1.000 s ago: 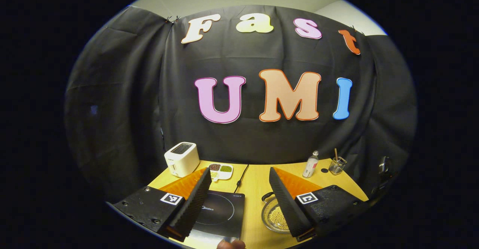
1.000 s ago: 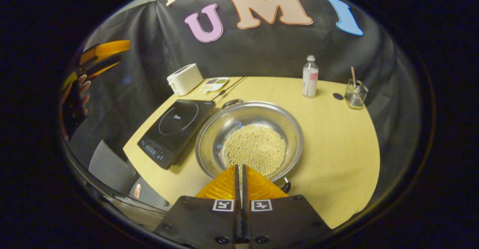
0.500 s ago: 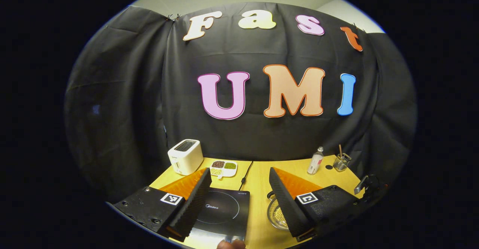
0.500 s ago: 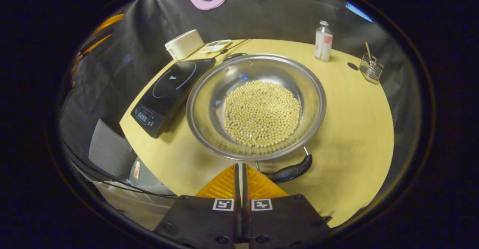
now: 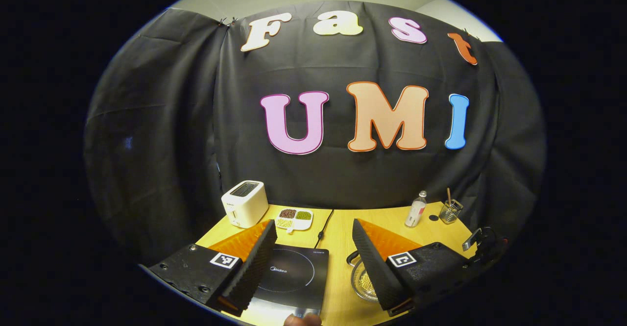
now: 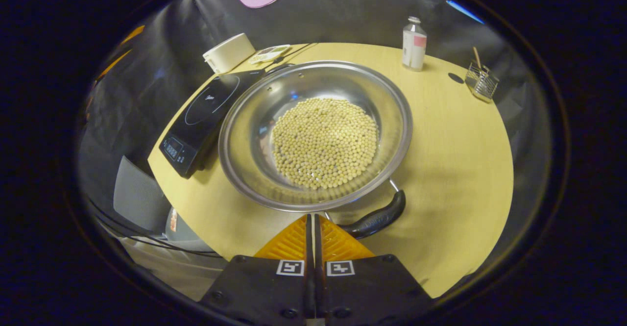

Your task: First push the handle of the pot to place it horizontally, then grasp the pot with both hands and set it on the induction cooktop.

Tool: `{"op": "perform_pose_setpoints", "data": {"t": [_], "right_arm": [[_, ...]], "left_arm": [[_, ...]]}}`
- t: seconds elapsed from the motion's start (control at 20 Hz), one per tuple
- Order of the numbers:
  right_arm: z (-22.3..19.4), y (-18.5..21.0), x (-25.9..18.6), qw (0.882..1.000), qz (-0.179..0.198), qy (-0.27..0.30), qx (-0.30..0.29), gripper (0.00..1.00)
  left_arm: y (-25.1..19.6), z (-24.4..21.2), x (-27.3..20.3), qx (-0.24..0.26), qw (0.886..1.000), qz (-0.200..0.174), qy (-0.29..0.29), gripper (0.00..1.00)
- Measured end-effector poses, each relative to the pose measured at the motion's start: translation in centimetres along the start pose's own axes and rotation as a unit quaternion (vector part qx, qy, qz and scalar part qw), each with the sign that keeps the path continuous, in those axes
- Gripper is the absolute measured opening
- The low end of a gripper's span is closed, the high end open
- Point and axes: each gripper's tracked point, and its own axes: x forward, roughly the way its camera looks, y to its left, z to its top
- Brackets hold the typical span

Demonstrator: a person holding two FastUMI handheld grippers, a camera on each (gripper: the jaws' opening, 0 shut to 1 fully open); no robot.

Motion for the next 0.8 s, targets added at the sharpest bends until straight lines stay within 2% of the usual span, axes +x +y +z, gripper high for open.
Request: {"op": "perform_pose_setpoints", "data": {"t": [0.25,0.3,0.55,0.8], "right_arm": [[1.3,-2.9,0.8,1.0,-0.019,0.0,-0.011,0.02],[1.5,-3.4,0.9,1.0,-0.023,0.0,-0.016,0.0],[2.6,-6.3,1.1,0.999,-0.038,0.0,-0.033,0.02],[3.7,-8.2,1.7,0.998,-0.047,-0.005,-0.039,0.0]], "left_arm": [[-0.4,-0.2,0.6,-0.005,1.0,0.006,0.004,0.94],[-0.5,-0.4,0.8,-0.006,1.0,0.006,0.005,0.94],[-1.4,-1.2,1.7,-0.006,1.0,0.008,0.017,0.95],[-3.0,-3.8,2.9,-0.002,0.999,-0.001,0.047,0.95]]}}
